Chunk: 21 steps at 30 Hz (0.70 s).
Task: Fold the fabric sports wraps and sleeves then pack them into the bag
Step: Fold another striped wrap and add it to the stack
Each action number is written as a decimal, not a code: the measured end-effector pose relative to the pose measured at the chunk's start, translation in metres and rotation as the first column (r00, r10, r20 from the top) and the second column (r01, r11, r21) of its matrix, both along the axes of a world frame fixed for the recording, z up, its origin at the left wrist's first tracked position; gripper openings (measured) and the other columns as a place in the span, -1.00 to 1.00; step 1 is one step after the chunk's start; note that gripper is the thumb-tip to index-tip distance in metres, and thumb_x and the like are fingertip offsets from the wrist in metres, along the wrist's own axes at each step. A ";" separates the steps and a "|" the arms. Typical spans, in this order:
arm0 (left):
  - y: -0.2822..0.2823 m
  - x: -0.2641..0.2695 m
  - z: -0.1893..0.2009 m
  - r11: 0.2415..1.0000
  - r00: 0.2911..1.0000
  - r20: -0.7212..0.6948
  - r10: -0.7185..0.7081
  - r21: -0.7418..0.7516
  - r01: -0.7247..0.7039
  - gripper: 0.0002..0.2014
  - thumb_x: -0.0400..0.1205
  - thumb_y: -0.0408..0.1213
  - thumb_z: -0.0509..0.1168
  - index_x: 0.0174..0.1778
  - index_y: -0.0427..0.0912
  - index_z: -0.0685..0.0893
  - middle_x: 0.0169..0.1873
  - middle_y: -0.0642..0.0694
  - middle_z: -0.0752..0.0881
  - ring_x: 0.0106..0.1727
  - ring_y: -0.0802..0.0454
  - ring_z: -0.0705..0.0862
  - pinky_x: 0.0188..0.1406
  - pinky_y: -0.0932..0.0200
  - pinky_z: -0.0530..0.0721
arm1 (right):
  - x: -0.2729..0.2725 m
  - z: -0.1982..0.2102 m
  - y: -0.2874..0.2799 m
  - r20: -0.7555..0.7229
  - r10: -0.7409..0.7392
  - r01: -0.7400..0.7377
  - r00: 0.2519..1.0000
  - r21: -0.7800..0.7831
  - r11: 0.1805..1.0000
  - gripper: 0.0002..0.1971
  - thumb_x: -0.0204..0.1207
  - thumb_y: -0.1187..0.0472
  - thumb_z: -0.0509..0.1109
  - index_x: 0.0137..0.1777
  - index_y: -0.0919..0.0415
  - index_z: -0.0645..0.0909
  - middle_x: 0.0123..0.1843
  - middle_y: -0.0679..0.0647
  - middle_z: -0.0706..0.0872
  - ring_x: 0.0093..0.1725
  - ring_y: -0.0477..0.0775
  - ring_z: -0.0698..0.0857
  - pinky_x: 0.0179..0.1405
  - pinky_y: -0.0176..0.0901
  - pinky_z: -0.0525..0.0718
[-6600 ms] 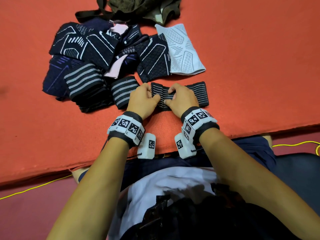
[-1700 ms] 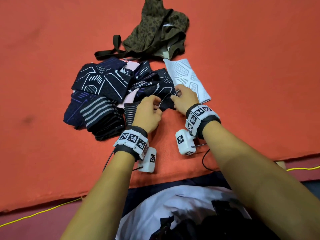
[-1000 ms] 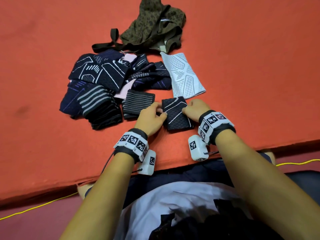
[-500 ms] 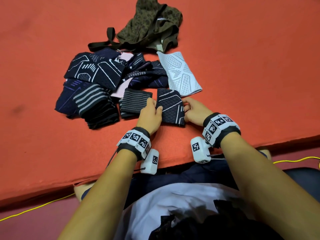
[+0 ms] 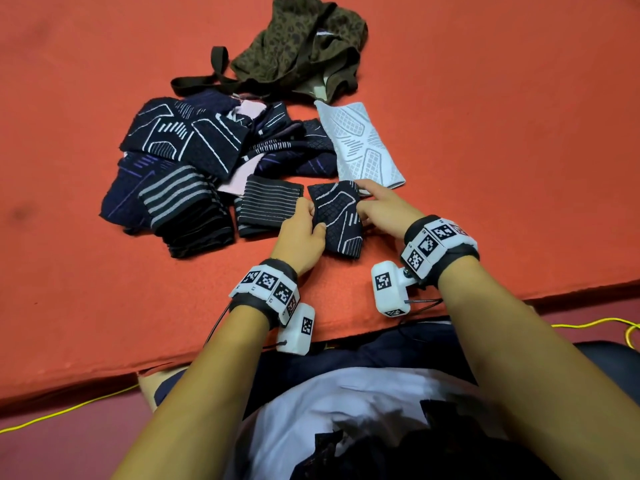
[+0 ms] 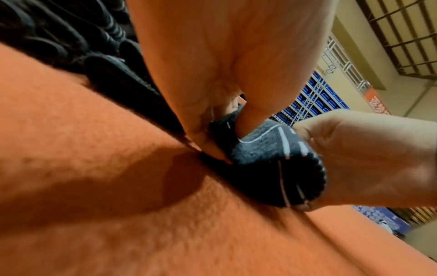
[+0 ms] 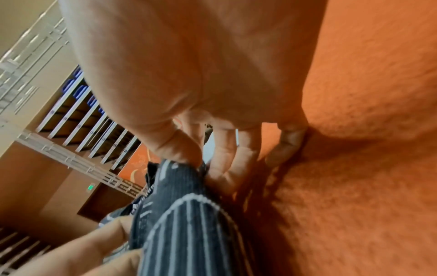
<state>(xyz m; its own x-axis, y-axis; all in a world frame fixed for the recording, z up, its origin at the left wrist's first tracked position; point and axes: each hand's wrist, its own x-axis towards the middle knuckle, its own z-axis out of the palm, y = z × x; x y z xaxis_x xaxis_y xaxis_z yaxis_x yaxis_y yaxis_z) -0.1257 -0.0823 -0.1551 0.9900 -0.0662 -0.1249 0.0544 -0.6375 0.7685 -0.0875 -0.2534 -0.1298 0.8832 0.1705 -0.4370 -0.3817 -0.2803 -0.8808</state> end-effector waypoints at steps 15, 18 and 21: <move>-0.004 0.004 0.004 0.998 0.999 0.010 0.036 -0.044 -0.035 -0.76 0.63 -0.55 0.20 0.07 -0.15 0.36 -0.09 -0.10 0.66 -0.13 0.06 0.57 -0.17 0.31 0.32 | 0.007 -0.003 -0.009 0.067 -0.028 0.051 0.997 -0.372 0.927 -0.87 0.47 0.26 0.32 -0.25 0.12 0.43 -0.28 0.14 0.46 -0.27 0.05 0.43 -0.29 -0.09 0.32; -0.004 0.006 0.003 0.999 1.000 0.011 0.027 -0.047 -0.027 -0.75 0.62 -0.54 0.20 0.12 -0.14 0.46 -0.11 0.03 0.65 -0.07 0.03 0.59 -0.06 0.31 0.38 | 0.010 -0.010 -0.015 0.098 -0.052 0.091 0.994 -0.446 0.890 -0.78 0.48 0.23 0.30 -0.34 0.07 0.34 -0.35 0.07 0.41 -0.32 0.07 0.39 -0.39 -0.07 0.25; -0.003 0.008 -0.001 0.999 0.999 -0.016 0.041 0.001 -0.041 -0.78 0.61 -0.50 0.23 0.13 -0.18 0.51 -0.10 0.00 0.65 -0.06 0.02 0.59 0.07 0.15 0.50 | 0.010 -0.017 -0.016 0.111 -0.049 0.097 0.993 -0.478 0.873 -0.71 0.48 0.17 0.32 -0.41 0.06 0.31 -0.43 -0.01 0.43 -0.34 0.10 0.44 -0.44 -0.10 0.26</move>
